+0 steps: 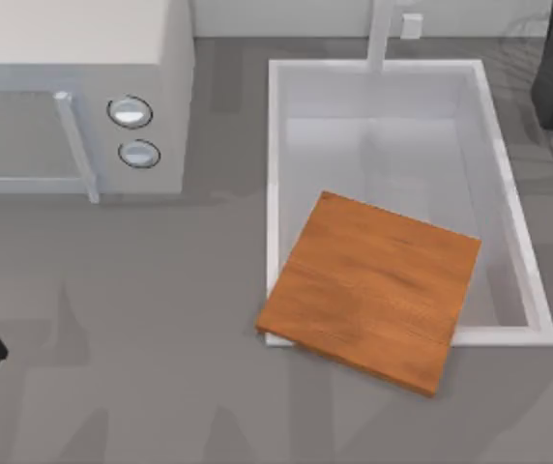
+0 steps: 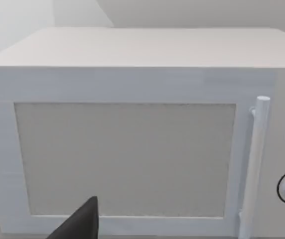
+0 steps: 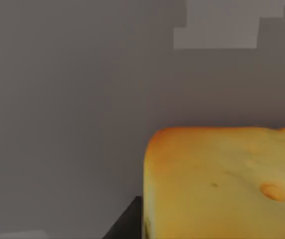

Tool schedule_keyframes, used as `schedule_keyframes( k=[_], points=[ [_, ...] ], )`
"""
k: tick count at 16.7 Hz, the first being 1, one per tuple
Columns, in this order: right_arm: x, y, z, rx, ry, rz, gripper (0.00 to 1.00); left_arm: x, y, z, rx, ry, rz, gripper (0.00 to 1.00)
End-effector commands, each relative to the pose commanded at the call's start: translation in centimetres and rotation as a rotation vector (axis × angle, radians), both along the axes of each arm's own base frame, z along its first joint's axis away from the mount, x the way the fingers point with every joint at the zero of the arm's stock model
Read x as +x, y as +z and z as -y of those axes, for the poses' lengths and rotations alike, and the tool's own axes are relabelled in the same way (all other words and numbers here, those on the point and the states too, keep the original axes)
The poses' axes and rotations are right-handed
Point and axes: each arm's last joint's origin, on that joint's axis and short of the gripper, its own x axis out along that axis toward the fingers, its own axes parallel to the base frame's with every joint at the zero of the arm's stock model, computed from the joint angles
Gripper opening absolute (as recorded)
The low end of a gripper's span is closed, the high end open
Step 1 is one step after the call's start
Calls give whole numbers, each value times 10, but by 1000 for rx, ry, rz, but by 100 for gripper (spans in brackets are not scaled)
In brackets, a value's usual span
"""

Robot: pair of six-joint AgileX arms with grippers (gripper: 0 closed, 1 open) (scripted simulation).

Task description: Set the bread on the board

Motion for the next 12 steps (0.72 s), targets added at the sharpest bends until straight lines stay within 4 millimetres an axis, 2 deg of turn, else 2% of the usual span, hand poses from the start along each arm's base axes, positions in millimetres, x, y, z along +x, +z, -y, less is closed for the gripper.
schedule_keyframes(
  k=[5, 12],
  points=[
    [0, 0, 0, 0, 0, 0, 2, 0, 0, 0, 0, 0, 0, 100],
    [0, 0, 0, 0, 0, 0, 0, 0, 0, 0, 0, 0, 0, 100]
  ],
)
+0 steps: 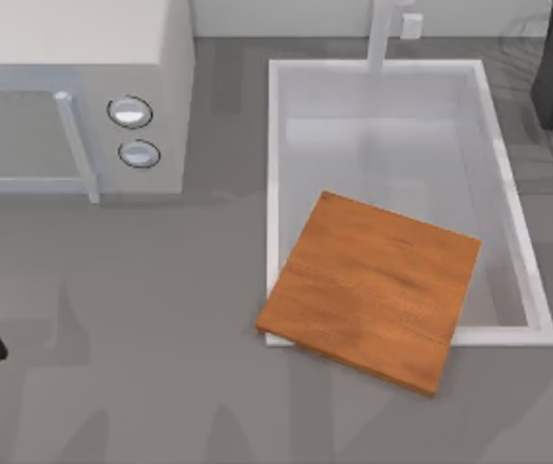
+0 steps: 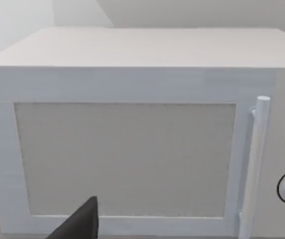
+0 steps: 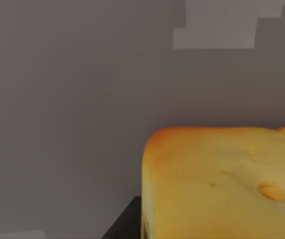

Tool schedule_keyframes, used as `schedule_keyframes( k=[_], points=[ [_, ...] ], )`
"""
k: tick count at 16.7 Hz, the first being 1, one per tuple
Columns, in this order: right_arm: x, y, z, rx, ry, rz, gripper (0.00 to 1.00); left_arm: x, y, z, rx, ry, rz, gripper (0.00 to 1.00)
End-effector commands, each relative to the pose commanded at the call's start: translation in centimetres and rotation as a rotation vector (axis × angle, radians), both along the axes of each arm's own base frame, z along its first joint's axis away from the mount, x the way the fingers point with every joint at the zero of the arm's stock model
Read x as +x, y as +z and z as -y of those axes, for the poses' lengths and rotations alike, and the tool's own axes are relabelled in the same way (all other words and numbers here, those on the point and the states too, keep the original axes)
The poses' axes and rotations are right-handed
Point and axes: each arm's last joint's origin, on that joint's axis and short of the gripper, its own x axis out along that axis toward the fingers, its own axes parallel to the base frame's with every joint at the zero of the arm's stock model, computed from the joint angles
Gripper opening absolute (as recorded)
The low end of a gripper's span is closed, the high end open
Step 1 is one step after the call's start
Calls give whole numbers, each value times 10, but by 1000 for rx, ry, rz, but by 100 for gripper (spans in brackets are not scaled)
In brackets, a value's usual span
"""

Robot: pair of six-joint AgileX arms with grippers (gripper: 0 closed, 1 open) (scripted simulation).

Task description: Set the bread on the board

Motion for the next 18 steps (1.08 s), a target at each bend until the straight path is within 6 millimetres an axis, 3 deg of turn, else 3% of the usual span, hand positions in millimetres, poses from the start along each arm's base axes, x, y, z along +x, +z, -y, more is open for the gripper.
schedule_keyframes(
  k=[5, 13, 18],
  points=[
    [2, 10, 1, 0, -3, 0, 0, 0, 0, 0, 0, 0, 0, 100],
    [1, 96, 0, 1, -1, -4, 0, 0, 0, 0, 0, 0, 0, 100],
    [1, 99, 0, 0, -1, -1, 0, 0, 0, 0, 0, 0, 0, 100]
  ],
)
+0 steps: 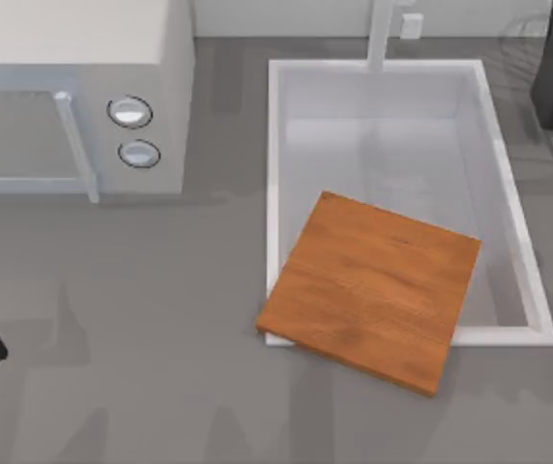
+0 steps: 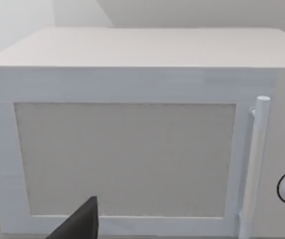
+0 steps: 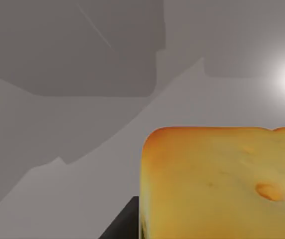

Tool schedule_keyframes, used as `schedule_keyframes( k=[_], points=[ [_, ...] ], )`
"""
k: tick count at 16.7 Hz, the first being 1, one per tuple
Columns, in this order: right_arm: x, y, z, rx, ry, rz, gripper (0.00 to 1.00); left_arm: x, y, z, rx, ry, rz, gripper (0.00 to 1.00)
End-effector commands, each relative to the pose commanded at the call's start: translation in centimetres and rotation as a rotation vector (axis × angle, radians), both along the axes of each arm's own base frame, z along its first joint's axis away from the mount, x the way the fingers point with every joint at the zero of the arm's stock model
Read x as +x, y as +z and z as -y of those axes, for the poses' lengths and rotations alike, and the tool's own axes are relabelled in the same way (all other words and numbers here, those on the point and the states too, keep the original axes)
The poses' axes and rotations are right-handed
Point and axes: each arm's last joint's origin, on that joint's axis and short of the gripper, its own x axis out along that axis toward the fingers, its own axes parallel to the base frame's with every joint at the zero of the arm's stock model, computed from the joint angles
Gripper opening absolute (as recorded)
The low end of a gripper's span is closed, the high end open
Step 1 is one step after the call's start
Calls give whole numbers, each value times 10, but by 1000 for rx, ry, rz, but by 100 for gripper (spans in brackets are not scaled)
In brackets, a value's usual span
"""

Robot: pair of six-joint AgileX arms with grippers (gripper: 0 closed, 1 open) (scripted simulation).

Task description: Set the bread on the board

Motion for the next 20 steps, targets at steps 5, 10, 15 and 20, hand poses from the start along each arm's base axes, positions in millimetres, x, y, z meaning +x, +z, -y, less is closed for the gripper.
schedule_keyframes(
  k=[5, 10, 15, 20],
  points=[
    [24, -3, -34, 1, 123, -6, 0, 0, 0, 0, 0, 0, 0, 100],
    [58, -14, -158, 1, 482, -19, 0, 0, 0, 0, 0, 0, 0, 100],
    [43, -26, -293, -2, 821, -10, 0, 0, 0, 0, 0, 0, 0, 100],
    [33, -28, -326, -3, 901, 8, 0, 0, 0, 0, 0, 0, 0, 100]
  ],
)
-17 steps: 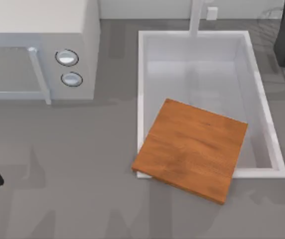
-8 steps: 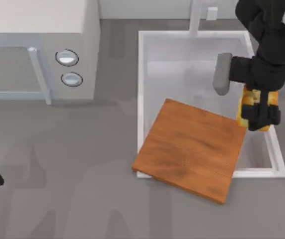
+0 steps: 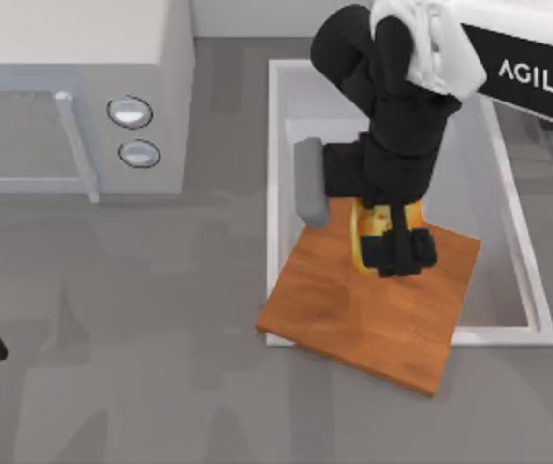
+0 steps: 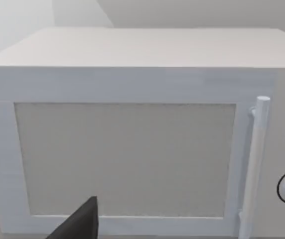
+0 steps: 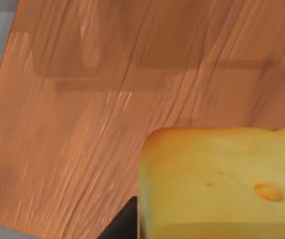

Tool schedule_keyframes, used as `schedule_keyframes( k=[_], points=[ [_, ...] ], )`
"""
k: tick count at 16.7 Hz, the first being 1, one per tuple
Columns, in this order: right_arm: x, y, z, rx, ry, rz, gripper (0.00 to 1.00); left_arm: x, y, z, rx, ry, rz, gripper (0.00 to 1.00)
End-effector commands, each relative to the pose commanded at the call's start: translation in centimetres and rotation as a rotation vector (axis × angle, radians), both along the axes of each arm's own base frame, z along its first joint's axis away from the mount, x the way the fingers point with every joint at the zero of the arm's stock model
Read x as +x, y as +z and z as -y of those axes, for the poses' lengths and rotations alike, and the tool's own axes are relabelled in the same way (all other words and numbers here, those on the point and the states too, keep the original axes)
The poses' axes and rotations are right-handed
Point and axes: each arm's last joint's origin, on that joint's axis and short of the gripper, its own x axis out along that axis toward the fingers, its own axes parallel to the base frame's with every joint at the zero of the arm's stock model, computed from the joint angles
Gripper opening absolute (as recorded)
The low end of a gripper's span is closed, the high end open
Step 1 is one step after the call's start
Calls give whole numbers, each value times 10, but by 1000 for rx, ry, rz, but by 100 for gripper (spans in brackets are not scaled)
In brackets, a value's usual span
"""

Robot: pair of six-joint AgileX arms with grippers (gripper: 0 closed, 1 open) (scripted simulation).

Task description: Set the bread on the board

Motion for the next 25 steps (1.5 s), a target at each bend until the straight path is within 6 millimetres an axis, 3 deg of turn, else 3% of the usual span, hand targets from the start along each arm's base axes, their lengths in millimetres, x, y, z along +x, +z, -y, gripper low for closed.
schedule_keyframes(
  k=[5, 17, 21, 25],
  points=[
    [0, -4, 2, -1, -7, -3, 0, 0, 0, 0, 0, 0, 0, 100],
    [1, -44, 0, 1, 0, 2, 0, 0, 0, 0, 0, 0, 0, 100],
    [0, -45, 0, 0, 0, 0, 0, 0, 0, 0, 0, 0, 0, 100],
    [0, -45, 0, 0, 0, 0, 30, 0, 0, 0, 0, 0, 0, 100]
  ],
)
